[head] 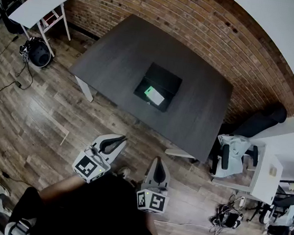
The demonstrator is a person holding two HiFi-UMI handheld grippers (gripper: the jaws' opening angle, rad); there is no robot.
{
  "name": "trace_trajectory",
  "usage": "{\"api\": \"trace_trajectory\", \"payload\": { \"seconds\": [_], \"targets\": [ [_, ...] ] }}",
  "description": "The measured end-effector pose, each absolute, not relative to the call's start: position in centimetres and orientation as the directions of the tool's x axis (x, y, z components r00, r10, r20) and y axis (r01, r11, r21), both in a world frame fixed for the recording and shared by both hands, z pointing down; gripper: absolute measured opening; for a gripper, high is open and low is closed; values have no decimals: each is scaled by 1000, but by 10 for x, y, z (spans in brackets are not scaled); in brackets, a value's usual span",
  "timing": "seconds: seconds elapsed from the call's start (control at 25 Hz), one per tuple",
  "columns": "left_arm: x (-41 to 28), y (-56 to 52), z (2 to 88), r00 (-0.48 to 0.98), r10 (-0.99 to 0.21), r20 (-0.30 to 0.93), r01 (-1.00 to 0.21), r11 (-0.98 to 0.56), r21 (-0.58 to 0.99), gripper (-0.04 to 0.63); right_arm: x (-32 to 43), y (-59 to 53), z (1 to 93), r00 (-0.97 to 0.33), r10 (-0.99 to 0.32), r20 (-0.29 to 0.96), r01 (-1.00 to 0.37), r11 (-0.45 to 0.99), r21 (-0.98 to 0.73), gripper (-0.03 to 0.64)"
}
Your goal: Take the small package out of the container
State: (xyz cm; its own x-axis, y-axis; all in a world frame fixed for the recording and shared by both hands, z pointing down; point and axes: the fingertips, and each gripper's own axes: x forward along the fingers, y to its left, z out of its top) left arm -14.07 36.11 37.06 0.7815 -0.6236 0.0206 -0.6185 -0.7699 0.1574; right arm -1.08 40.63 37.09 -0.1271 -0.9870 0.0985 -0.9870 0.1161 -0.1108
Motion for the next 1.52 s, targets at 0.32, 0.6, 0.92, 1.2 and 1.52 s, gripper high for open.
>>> {"api": "trace_trajectory", "payload": {
  "seconds": [0.32,0.6,0.92,1.2,1.52],
  "targets": [
    [-147,360,370,781,-624,14,-618,-769,164,46,-18,406,370,-130,-987,98,-987,120,-109,23],
    [-158,359,377,789,-614,32,-608,-771,187,46,-27,403,370,-107,-989,100,-987,94,-130,23],
    [-185,351,377,792,-610,0,-598,-776,202,46,-55,399,370,-94,-990,103,-990,82,-113,23],
    [-213,345,387,814,-580,7,-569,-796,208,46,-91,391,372,-85,-991,103,-993,75,-95,23],
    [-234,337,398,828,-561,24,-551,-804,226,46,-111,383,374,-61,-993,103,-995,52,-80,23]
  ]
}}
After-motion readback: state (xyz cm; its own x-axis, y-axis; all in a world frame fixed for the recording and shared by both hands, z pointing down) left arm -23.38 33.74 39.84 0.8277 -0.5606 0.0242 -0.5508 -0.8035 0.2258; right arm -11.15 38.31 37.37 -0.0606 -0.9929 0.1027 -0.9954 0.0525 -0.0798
